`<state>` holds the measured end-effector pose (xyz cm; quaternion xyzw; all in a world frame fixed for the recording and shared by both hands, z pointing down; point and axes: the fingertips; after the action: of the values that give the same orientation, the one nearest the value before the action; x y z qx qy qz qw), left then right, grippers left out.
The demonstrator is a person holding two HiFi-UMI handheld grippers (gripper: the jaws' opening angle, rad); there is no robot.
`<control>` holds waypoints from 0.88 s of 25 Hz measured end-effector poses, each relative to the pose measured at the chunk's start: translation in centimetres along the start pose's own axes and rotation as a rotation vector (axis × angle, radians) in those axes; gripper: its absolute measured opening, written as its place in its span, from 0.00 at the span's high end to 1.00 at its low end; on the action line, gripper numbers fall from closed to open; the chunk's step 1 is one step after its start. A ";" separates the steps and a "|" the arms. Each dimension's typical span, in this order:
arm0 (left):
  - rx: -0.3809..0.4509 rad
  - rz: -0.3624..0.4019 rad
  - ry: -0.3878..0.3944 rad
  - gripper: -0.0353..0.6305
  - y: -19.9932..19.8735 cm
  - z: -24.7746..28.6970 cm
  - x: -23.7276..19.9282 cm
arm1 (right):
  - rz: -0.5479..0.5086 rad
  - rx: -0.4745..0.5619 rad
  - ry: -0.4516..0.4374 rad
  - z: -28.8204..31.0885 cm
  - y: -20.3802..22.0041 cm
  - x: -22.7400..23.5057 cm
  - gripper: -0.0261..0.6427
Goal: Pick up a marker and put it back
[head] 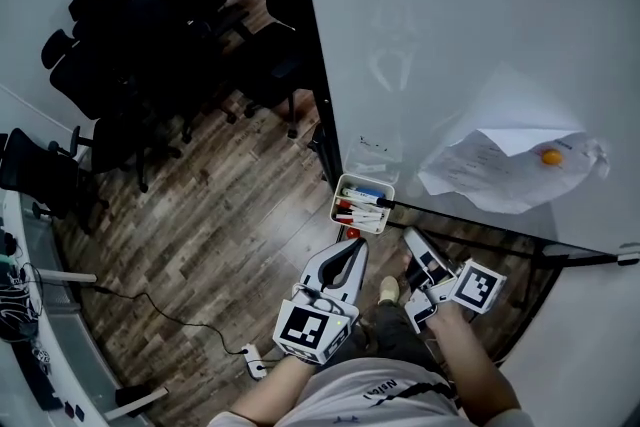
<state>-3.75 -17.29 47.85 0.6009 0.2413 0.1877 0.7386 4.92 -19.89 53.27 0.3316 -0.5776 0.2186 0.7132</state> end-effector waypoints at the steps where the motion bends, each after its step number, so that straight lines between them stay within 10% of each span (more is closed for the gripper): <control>1: 0.005 0.006 0.004 0.93 -0.2 -0.1 0.2 | -0.007 -0.004 -0.009 -0.2 0.2 -0.6 0.79; 22: 0.143 0.062 0.084 0.93 -10.6 -4.3 4.7 | -0.807 0.000 -0.087 -4.7 2.1 -16.2 0.91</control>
<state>-2.62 -13.39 36.17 0.6509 0.2662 0.2177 0.6768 2.80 -13.87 37.52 0.5406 -0.4308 -0.0932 0.7166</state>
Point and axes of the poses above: the fingertips, and each gripper's own axes: z forward along the fingers, x to its right, y out of its underside, and after that the axes turned 7 degrees about z, right-handed
